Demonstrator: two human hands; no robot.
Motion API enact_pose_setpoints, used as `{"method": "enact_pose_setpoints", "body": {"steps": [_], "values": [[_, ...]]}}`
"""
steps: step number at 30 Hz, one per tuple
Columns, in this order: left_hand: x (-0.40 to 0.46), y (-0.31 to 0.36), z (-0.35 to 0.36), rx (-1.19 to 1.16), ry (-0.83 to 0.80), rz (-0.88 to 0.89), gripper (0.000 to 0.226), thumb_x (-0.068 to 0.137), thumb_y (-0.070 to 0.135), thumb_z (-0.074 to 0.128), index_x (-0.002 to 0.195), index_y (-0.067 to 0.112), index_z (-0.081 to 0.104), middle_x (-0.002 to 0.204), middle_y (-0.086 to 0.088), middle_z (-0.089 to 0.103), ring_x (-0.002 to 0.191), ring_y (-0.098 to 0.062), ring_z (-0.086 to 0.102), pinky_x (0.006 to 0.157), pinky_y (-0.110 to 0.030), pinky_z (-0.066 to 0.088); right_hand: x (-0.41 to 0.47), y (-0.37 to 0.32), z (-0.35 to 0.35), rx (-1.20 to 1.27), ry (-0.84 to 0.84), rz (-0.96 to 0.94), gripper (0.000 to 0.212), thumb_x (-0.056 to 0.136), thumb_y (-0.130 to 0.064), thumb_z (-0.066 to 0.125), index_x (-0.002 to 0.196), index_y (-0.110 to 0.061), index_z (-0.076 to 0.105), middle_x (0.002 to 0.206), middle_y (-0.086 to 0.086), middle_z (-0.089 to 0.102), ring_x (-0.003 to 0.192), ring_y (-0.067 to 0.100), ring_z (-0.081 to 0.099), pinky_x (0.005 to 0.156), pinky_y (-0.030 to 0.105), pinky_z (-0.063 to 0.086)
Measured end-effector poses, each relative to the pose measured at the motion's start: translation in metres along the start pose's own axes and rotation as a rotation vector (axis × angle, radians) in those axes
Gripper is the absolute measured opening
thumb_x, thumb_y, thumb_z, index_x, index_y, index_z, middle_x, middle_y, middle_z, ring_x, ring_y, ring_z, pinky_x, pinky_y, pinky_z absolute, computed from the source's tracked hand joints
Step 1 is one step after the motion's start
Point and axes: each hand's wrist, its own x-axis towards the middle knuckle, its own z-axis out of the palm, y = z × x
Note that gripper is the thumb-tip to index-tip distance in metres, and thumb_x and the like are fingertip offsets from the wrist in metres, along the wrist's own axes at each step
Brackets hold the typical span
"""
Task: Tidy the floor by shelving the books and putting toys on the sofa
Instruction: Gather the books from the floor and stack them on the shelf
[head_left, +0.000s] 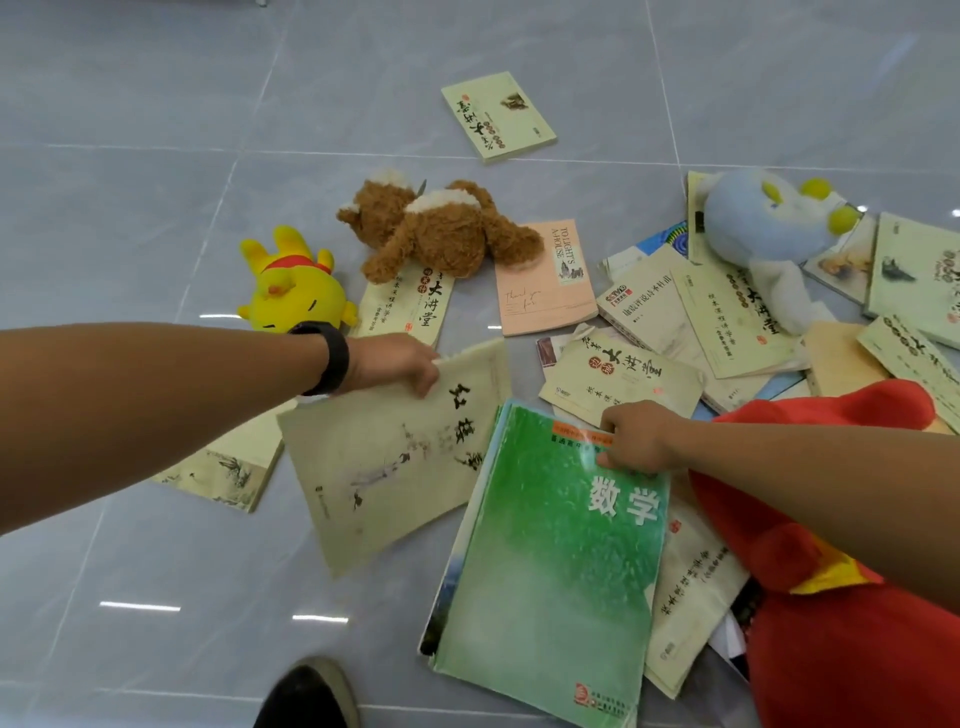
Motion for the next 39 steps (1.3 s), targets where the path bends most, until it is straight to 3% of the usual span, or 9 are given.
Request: {"method": "enact_pose_setpoints", "body": {"steps": [4, 10, 12, 15, 19, 23, 26, 32, 39], "values": [[-0.011, 0.011, -0.021, -0.285, 0.18, -0.051, 0.041, 0.073, 0.005, 0.048, 0.109, 0.019, 0.061, 0.094, -0.016, 0.067, 0.068, -0.038, 0.062, 0.064, -0.035, 0.053, -0.001, 0.001, -0.014, 0.184, 0.06, 0.072, 0.02, 0.089, -0.03, 0.07, 0.098, -0.018, 0.057, 0.093, 0.003, 0.064, 0.088, 0.022, 0.063, 0.073, 0.031, 0.051], [-0.017, 0.02, 0.005, -0.439, 0.113, -0.057, 0.059, 0.084, -0.003, 0.023, 0.032, 0.004, 0.051, 0.044, -0.01, 0.055, 0.034, -0.026, 0.053, 0.04, -0.019, 0.048, 0.002, 0.007, -0.024, 0.699, 0.223, 0.054, 0.009, 0.092, -0.021, 0.071, 0.098, -0.014, 0.072, 0.084, 0.007, 0.073, 0.07, 0.02, 0.067, 0.064, 0.032, 0.053], [-0.01, 0.017, 0.023, -0.501, 0.054, -0.085, 0.058, 0.087, -0.004, 0.024, 0.042, 0.004, 0.059, 0.052, -0.01, 0.062, 0.043, -0.026, 0.061, 0.047, -0.023, 0.053, 0.001, 0.008, -0.026, 0.877, 0.284, 0.076, 0.014, 0.097, -0.029, 0.065, 0.1, -0.017, 0.071, 0.093, 0.007, 0.073, 0.082, 0.022, 0.07, 0.075, 0.035, 0.058], [0.008, -0.002, 0.057, -0.313, 0.005, -0.149, 0.023, 0.101, 0.014, 0.043, 0.113, 0.013, 0.062, 0.107, -0.006, 0.068, 0.094, -0.024, 0.068, 0.082, -0.039, 0.058, -0.001, 0.012, -0.027, 1.086, 0.254, 0.122, 0.024, 0.098, -0.035, 0.053, 0.099, -0.016, 0.067, 0.104, 0.013, 0.073, 0.095, 0.029, 0.071, 0.09, 0.049, 0.059], [0.023, -0.041, 0.087, 0.232, 0.142, -0.106, 0.071, 0.091, 0.028, 0.068, 0.149, 0.024, 0.027, 0.135, -0.006, 0.041, 0.111, -0.025, 0.054, 0.088, -0.036, 0.054, -0.003, 0.006, -0.018, 1.207, 0.217, 0.226, 0.051, 0.103, -0.049, 0.043, 0.117, -0.002, 0.058, 0.106, 0.019, 0.064, 0.097, 0.035, 0.065, 0.091, 0.05, 0.057], [0.024, -0.051, 0.093, -0.054, 0.05, -0.191, 0.08, 0.09, 0.027, 0.071, 0.149, 0.024, 0.017, 0.13, -0.006, 0.053, 0.115, -0.029, 0.059, 0.089, -0.04, 0.055, -0.011, -0.013, 0.021, 1.065, 0.208, 0.477, 0.083, 0.094, -0.056, 0.055, 0.153, -0.007, 0.023, 0.147, 0.017, 0.043, 0.131, 0.038, 0.047, 0.106, 0.049, 0.047], [0.026, -0.053, 0.093, -0.132, 0.017, -0.233, 0.065, 0.087, 0.035, 0.074, 0.138, 0.021, 0.037, 0.125, -0.004, 0.06, 0.112, -0.024, 0.061, 0.088, -0.037, 0.052, -0.016, -0.012, 0.065, 1.025, 0.104, 0.391, 0.097, 0.063, -0.072, 0.071, 0.135, -0.012, 0.049, 0.125, 0.007, 0.065, 0.107, 0.027, 0.066, 0.092, 0.04, 0.056], [0.032, -0.053, 0.098, -0.287, -0.01, -0.227, 0.049, 0.084, 0.032, 0.078, 0.123, 0.021, 0.05, 0.119, -0.003, 0.069, 0.109, -0.023, 0.067, 0.094, -0.038, 0.056, -0.026, -0.006, 0.049, 1.2, -0.039, 0.221, 0.034, 0.084, -0.035, 0.081, 0.108, -0.014, 0.07, 0.094, 0.0, 0.079, 0.09, 0.021, 0.075, 0.086, 0.035, 0.061], [0.02, -0.047, 0.088, -0.346, -0.071, -0.087, 0.046, 0.086, 0.018, 0.077, 0.126, 0.024, 0.056, 0.113, 0.0, 0.075, 0.103, -0.022, 0.073, 0.091, -0.044, 0.059, -0.026, -0.014, 0.037, 1.186, 0.01, 0.008, 0.038, 0.094, -0.023, 0.072, 0.13, -0.018, 0.062, 0.115, -0.005, 0.074, 0.101, 0.015, 0.072, 0.085, 0.03, 0.058]]}}
